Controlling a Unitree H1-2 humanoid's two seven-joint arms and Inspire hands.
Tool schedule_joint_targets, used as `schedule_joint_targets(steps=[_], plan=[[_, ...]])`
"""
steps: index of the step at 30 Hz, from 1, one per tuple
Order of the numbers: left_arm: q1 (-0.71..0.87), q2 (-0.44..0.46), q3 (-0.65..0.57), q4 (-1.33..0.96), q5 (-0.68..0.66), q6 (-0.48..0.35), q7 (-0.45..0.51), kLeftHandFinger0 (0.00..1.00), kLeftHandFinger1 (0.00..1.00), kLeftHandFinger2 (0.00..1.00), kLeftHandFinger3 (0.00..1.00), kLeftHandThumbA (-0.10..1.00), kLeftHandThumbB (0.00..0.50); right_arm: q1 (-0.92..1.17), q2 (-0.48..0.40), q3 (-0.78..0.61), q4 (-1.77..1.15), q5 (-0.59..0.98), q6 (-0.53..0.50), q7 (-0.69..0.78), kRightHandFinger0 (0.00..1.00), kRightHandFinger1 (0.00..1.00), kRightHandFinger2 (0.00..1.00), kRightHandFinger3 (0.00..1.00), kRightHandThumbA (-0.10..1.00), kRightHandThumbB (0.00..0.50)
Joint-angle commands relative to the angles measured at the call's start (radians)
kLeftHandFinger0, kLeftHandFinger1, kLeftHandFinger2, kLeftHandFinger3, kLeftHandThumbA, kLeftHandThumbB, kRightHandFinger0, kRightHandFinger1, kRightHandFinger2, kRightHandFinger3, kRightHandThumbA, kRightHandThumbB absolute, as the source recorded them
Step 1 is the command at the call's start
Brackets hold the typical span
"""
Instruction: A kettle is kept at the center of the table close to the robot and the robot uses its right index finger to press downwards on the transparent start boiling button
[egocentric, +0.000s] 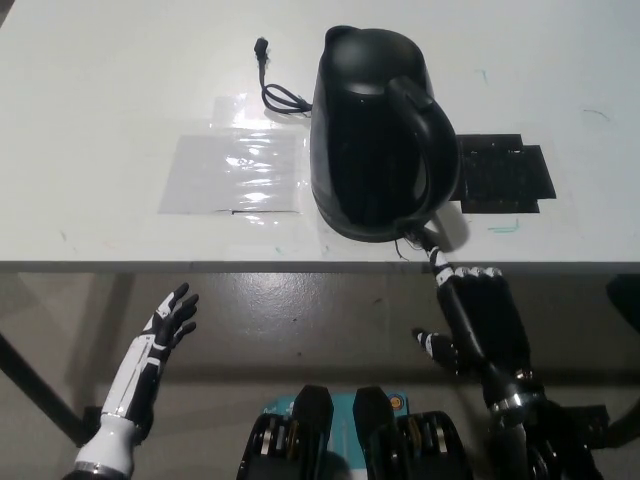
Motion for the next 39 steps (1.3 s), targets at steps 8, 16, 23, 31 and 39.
schedule_joint_targets(steps=[8, 16, 23, 31, 39], plan=[[-0.023, 0.024, 0.003, -0.042, -0.027, -0.073, -0.028, 1.0, 1.0, 1.0, 1.0, 1.0, 0.297, -0.07, -0.013, 0.013, 0.027, -0.076, 0.072, -0.029, 0.0, 0.0, 0.0, 1.0, 1.0, 0.259], [-0.024, 0.026, 0.002, -0.043, -0.031, -0.073, -0.033, 1.0, 1.0, 1.0, 1.0, 1.0, 0.299, -0.081, -0.017, 0.018, 0.056, -0.064, 0.085, -0.018, 0.0, 0.0, 0.0, 1.0, 1.0, 0.265], [-0.027, 0.023, 0.005, -0.045, -0.03, -0.068, -0.031, 1.0, 1.0, 1.0, 1.0, 1.0, 0.3, -0.089, -0.019, 0.033, 0.073, -0.065, 0.089, -0.014, 0.0, 0.0, 0.0, 1.0, 1.0, 0.26], [-0.03, 0.026, 0.003, -0.043, -0.023, -0.069, -0.031, 1.0, 1.0, 1.0, 1.0, 1.0, 0.308, -0.093, -0.024, 0.055, 0.085, -0.065, 0.1, 0.001, 0.0, 0.0, 0.02, 1.0, 1.0, 0.26], [-0.036, 0.029, 0.001, -0.044, -0.022, -0.065, -0.032, 1.0, 1.0, 1.0, 1.0, 1.0, 0.318, -0.107, -0.029, 0.061, 0.109, -0.055, 0.107, 0.004, 0.0, 0.0, 0.02, 1.0, 1.0, 0.257]])
